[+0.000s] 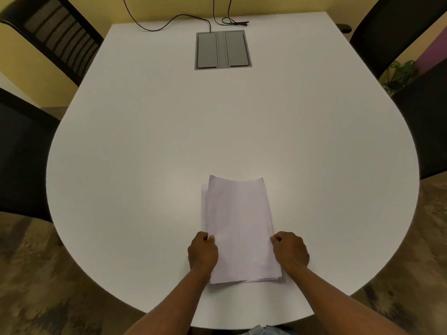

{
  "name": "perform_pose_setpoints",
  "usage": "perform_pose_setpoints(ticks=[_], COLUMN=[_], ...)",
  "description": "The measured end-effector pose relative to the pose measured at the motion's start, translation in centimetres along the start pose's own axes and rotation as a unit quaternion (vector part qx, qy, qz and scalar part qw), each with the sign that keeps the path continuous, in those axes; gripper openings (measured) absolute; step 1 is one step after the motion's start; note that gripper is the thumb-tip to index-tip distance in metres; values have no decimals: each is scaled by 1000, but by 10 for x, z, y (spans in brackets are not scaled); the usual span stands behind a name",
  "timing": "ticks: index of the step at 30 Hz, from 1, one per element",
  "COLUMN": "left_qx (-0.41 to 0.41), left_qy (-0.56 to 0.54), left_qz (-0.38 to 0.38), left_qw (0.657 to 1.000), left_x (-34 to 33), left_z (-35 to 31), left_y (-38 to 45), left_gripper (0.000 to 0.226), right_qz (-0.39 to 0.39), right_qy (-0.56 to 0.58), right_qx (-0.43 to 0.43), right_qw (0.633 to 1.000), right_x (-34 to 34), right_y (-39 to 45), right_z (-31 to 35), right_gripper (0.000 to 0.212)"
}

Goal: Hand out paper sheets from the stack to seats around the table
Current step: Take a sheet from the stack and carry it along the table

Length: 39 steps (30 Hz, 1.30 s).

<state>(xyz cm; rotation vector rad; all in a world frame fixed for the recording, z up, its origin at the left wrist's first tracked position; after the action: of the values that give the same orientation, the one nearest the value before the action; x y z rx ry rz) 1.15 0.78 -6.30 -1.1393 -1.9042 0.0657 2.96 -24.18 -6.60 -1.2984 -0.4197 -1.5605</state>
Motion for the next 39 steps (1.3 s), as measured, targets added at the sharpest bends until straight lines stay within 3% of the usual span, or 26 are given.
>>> perform_pose_setpoints(ticks=[7,13,25,30,39], left_qx=[-29,-28,-19,-8,0], left_qy=[-60,-120,-237,-270,-299], left_qz=[43,76,18,-32,-134], left_qw=[997,989,971,962,945], left_x=[7,24,106,144,221], left_z=[1,4,11,34,86], left_y=[0,1,-19,-46,-76], left_gripper=[17,21,22,24,22], right_qz=[-92,-130,-65,-9,66], right_qy=[6,149,287,344,372], right_qx=[27,15,102,124,197], right_qw=[995,980,950,931,905], right_x=[18,29,38,37,25], right_y=[-17,-34,-72,-102,-175], right_z=[10,19,61,75,119], right_gripper=[23,15,11,4,12])
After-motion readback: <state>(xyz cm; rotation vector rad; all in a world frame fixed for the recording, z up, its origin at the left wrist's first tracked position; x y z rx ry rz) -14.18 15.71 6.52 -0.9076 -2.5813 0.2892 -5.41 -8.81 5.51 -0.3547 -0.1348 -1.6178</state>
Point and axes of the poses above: each hand's wrist, its own y-axis towards the middle knuckle, its own x-axis out of the back of the hand, z = x × y, the point moved 5 cm from there along y, towards the middle knuckle, and after that the axes turned 8 degrees about -z, right-handed, at the moved point
